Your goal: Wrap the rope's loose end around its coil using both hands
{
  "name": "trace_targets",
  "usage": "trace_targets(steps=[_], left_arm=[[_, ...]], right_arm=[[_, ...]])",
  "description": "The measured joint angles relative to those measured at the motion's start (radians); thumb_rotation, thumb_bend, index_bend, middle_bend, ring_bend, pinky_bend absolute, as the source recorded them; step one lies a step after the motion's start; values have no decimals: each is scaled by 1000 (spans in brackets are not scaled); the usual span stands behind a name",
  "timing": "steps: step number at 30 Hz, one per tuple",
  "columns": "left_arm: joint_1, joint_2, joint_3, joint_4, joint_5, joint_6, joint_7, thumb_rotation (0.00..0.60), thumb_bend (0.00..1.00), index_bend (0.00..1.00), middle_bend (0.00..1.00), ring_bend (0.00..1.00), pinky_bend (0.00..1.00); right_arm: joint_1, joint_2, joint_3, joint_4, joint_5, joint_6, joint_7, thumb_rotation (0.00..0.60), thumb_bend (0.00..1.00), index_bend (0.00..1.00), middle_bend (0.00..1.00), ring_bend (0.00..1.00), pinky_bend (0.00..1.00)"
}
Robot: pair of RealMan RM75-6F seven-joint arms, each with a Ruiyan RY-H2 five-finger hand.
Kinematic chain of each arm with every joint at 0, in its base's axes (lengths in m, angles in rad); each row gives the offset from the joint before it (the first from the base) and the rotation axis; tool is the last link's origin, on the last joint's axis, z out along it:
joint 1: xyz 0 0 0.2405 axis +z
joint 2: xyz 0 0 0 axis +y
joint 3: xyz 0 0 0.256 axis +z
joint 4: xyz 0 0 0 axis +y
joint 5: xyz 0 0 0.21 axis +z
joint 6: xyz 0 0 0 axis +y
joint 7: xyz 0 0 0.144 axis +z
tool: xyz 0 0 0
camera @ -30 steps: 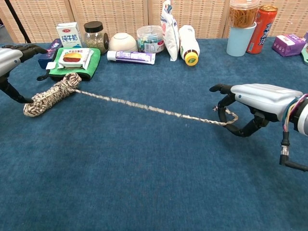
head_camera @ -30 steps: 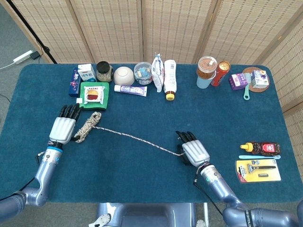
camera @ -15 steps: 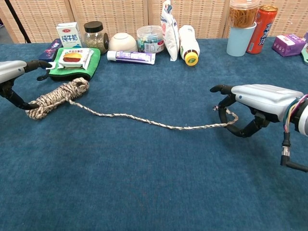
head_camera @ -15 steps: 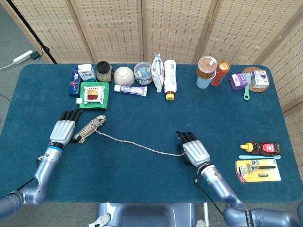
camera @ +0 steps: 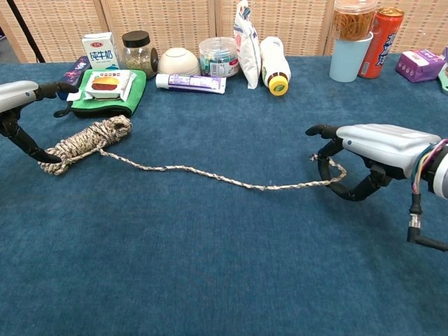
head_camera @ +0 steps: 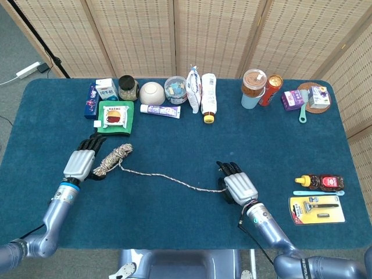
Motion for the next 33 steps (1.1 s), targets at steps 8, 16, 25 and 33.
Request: trace_targets(steps=[8, 16, 25, 33], left_arm=[[-28, -69, -17, 78, -93, -10, 47, 600, 68, 0, 0, 0, 0], [-51, -92, -22, 89, -162, -34, 97, 600, 68, 0, 0, 0, 0], [-67, -112, -25, 64, -243, 35, 209, 600, 72, 0, 0, 0, 140], [-89, -131, -23, 68, -312, 18, 262, 600, 97, 0, 0, 0, 183]], right_arm=[[0, 4, 2, -4, -5, 2, 3, 600, 542, 603, 0, 0, 0], [4, -2, 4, -6, -10, 0, 2, 600, 542, 604, 0, 0, 0], [3, 7, 7, -15, -13, 5, 6, 600, 541, 608, 0, 0, 0], [3, 12, 11, -24, -20, 9, 13, 600, 542, 609, 0, 0, 0]])
